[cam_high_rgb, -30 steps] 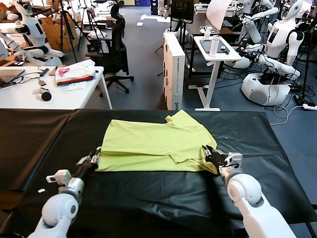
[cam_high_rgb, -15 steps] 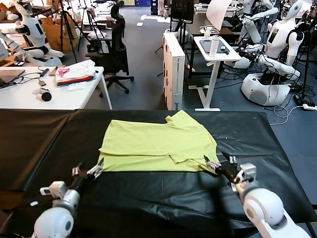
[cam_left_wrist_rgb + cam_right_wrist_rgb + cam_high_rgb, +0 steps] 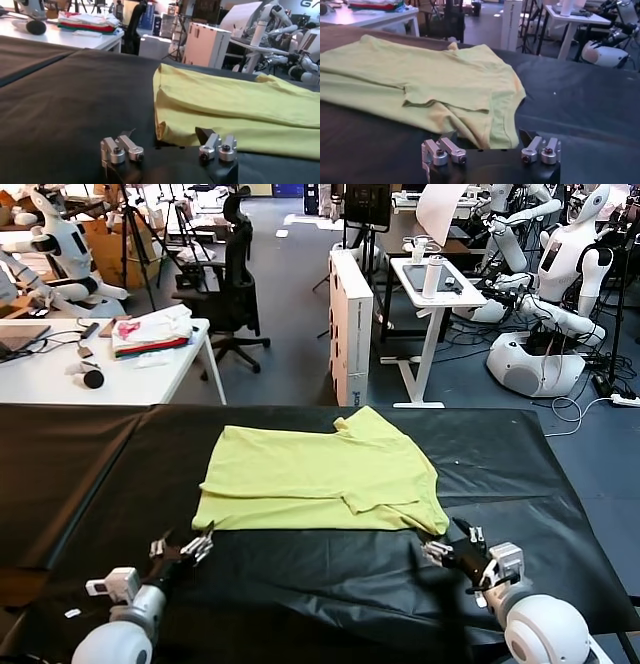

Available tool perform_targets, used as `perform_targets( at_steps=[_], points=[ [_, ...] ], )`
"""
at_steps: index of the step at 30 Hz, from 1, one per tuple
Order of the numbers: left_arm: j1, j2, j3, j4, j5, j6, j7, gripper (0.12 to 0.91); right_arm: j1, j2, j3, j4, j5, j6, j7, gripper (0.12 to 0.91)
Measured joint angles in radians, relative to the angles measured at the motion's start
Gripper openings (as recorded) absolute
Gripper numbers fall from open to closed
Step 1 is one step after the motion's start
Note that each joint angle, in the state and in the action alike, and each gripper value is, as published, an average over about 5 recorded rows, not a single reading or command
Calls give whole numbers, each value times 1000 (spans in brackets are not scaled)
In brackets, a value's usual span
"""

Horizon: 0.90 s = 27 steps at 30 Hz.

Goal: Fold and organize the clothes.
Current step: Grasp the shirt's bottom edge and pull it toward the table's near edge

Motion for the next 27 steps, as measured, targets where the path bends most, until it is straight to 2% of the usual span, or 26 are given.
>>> perform_targets(
  at_steps=[3,5,7,12,19,27],
  points=[
    [0,0,0,5,-1,-1,0,302,3,-6,-1,-8,2,1,1,227],
    [1,0,-1,7,-1,-2,0,208,3,-11,2,-10,10,1,6,155],
    [4,1,-2,8,-2,-2,1,150,1,-18,8,-9,24,-1,16,138],
    [16,10,-7,5,-2,-3,0,147,-11,-40,25,7,85,-34,65,138],
    [62,42,-30,-42,-3,2,-14,147,-63,-78,74,65,197,-134,133,138],
    [174,67,-57,-131,5,-1,-26,147,-147,-94,133,145,225,-186,151,138]
  ],
)
